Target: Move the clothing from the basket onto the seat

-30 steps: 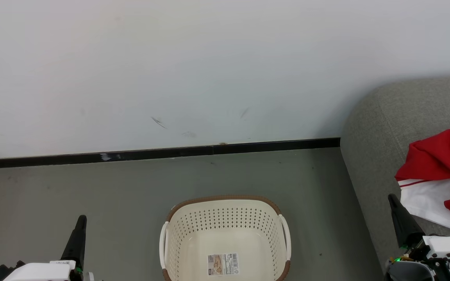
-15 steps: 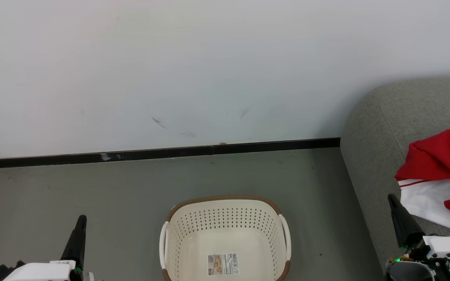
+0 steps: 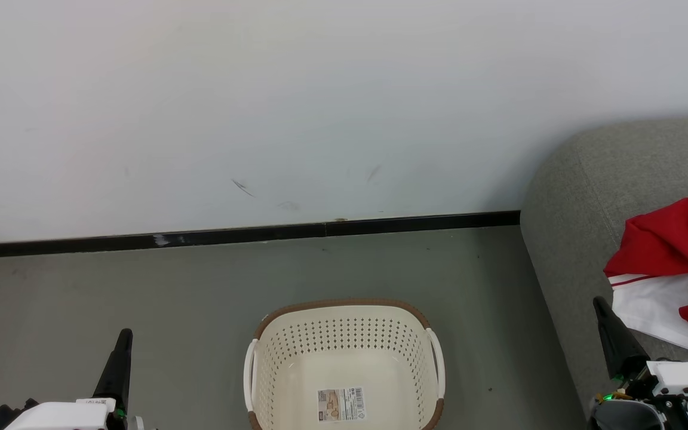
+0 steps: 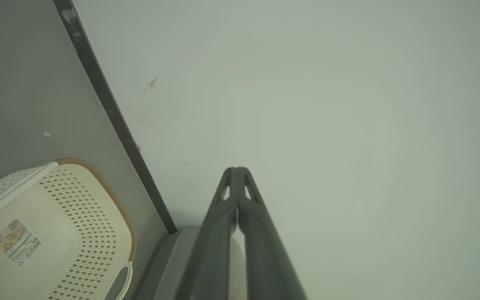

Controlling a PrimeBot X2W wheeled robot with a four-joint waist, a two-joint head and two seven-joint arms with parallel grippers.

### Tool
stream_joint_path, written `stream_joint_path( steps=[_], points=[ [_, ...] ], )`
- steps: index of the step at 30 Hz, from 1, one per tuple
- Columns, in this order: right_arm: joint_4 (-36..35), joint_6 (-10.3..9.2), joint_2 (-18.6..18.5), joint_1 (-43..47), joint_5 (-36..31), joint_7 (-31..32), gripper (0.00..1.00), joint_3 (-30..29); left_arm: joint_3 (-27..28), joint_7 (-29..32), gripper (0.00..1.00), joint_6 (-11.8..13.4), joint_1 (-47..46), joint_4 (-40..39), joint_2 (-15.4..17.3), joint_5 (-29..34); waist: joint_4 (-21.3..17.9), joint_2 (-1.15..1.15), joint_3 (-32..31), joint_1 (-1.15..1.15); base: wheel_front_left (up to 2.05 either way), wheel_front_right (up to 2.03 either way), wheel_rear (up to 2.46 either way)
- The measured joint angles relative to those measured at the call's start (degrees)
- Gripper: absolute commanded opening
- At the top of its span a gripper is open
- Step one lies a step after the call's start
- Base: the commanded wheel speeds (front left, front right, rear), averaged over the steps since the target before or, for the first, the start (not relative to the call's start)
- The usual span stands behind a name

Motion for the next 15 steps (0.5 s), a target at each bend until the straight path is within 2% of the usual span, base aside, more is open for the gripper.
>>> stream_joint_path(
  steps=[15],
  points=[
    [0.01, 0.00, 0.12, 0.00, -0.08, 0.00, 0.00, -0.14, 0.00, 0.00, 0.00, 0.00, 0.00, -0.02, 0.00, 0.00, 0.00, 0.00, 0.00, 0.00, 0.00, 0.00, 0.00]
  ],
)
